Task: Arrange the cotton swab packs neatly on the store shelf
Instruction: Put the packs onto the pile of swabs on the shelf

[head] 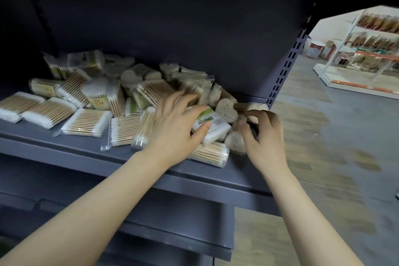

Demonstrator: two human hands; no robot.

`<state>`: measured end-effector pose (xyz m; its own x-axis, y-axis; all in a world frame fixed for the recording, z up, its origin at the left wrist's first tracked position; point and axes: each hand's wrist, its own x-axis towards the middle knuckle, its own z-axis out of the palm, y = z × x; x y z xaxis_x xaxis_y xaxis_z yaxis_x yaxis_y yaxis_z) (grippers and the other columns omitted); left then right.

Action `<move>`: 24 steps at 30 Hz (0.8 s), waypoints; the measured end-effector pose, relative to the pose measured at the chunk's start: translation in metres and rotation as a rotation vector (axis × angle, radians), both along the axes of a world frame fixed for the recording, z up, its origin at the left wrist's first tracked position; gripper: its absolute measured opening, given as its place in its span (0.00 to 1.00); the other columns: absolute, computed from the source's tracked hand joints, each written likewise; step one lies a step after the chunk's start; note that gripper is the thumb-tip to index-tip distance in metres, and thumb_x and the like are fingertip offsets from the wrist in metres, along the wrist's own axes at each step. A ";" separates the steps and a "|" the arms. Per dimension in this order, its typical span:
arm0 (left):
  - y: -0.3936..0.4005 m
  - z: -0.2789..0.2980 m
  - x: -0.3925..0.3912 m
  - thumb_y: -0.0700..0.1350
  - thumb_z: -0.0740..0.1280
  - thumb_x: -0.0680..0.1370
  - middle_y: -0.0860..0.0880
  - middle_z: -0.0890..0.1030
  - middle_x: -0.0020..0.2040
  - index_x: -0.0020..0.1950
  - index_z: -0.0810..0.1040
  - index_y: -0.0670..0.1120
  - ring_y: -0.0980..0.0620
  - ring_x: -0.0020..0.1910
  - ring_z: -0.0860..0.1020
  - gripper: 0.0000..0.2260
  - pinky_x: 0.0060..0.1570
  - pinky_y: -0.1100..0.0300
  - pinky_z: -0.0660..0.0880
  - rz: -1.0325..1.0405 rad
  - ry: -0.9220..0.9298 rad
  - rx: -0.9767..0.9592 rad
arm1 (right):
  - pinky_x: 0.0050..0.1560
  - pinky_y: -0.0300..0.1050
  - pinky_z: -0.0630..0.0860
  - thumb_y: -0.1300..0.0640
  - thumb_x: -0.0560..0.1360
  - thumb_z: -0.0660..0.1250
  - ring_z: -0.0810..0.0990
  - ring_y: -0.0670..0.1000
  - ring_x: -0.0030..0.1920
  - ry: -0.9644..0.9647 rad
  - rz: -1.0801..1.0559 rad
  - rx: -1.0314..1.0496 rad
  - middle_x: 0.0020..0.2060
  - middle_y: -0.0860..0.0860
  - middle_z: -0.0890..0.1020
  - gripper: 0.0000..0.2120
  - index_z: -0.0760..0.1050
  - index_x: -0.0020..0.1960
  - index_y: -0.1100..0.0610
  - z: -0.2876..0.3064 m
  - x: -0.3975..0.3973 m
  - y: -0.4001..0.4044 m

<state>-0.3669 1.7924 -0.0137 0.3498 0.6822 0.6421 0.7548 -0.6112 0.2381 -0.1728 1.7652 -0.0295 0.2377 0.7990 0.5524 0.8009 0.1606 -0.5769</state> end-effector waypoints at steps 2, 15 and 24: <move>-0.001 -0.002 0.007 0.55 0.59 0.74 0.44 0.79 0.56 0.54 0.81 0.47 0.46 0.61 0.65 0.18 0.62 0.41 0.63 -0.022 0.013 0.026 | 0.55 0.46 0.64 0.45 0.70 0.57 0.71 0.60 0.56 -0.002 -0.034 0.003 0.54 0.60 0.76 0.24 0.76 0.56 0.60 -0.002 0.008 0.001; -0.008 -0.018 0.045 0.54 0.62 0.72 0.47 0.81 0.51 0.47 0.83 0.47 0.45 0.56 0.72 0.15 0.61 0.45 0.63 -0.065 0.132 0.156 | 0.66 0.47 0.55 0.48 0.76 0.57 0.59 0.59 0.70 0.088 -0.113 -0.150 0.67 0.63 0.66 0.23 0.68 0.66 0.60 -0.019 0.053 0.021; -0.008 -0.021 0.034 0.61 0.61 0.71 0.47 0.80 0.55 0.56 0.81 0.48 0.44 0.58 0.73 0.23 0.63 0.44 0.61 -0.041 0.290 0.137 | 0.65 0.51 0.64 0.51 0.80 0.55 0.69 0.57 0.65 0.206 -0.085 -0.189 0.65 0.57 0.73 0.19 0.67 0.68 0.57 -0.028 0.058 0.040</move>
<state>-0.3325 1.7840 -0.0346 0.5572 0.5778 0.5964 0.7533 -0.6539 -0.0704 -0.1152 1.8050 -0.0575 0.3996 0.8557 0.3288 0.6701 -0.0279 -0.7417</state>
